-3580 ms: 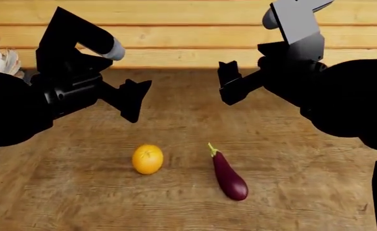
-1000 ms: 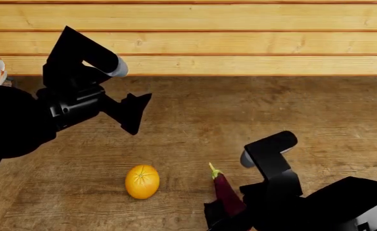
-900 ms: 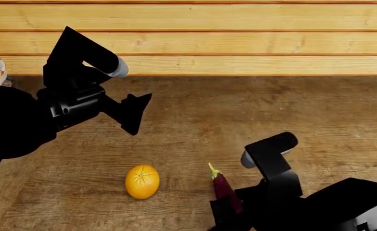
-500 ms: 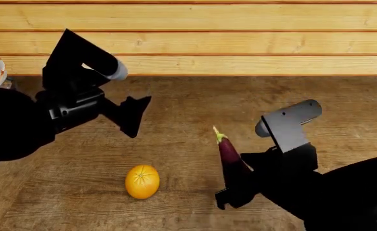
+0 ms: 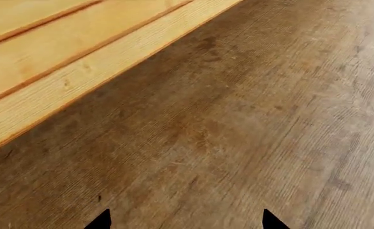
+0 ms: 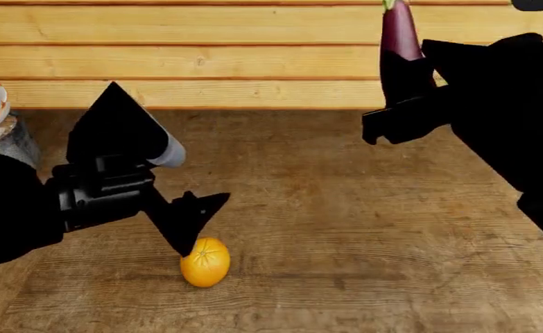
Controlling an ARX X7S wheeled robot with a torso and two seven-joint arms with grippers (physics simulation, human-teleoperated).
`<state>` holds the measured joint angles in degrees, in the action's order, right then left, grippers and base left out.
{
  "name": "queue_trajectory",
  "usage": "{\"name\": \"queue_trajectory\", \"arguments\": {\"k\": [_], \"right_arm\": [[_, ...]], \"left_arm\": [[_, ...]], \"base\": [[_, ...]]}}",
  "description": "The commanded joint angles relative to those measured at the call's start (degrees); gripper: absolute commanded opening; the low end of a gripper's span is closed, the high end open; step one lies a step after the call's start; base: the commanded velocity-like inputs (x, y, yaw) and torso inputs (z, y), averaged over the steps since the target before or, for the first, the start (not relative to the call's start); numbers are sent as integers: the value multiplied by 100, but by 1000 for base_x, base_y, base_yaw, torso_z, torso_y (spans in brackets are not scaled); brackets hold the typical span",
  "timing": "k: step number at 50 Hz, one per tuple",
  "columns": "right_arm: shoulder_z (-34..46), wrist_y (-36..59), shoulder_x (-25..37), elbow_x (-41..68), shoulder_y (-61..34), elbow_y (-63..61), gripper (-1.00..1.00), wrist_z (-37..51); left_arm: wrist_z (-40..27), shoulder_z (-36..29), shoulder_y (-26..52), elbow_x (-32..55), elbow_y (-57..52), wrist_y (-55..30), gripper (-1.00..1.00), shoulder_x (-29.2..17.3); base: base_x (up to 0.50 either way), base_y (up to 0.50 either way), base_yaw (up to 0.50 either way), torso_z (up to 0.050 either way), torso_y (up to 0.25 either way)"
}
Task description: Pick the eggplant, orange from the counter and place them in the cabinet. Then close the cabinet.
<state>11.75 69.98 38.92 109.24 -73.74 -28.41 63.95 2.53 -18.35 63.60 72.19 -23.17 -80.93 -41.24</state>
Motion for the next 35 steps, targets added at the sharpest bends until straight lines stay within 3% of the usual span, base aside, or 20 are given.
{"name": "queue_trajectory", "arguments": {"k": [1,35], "right_arm": [[-128,-91,78,160,-514,-198,-100,116],[-936,-4,210,-692,-1571,-2012,-100,-489]], "left_arm": [[242,-43,-209,401,-183,-21,100,-194],[521,-293,-391,246,-287,438,100,-257]], "base": [[0,0,0,0,0],[0,0,0,0,0]]}}
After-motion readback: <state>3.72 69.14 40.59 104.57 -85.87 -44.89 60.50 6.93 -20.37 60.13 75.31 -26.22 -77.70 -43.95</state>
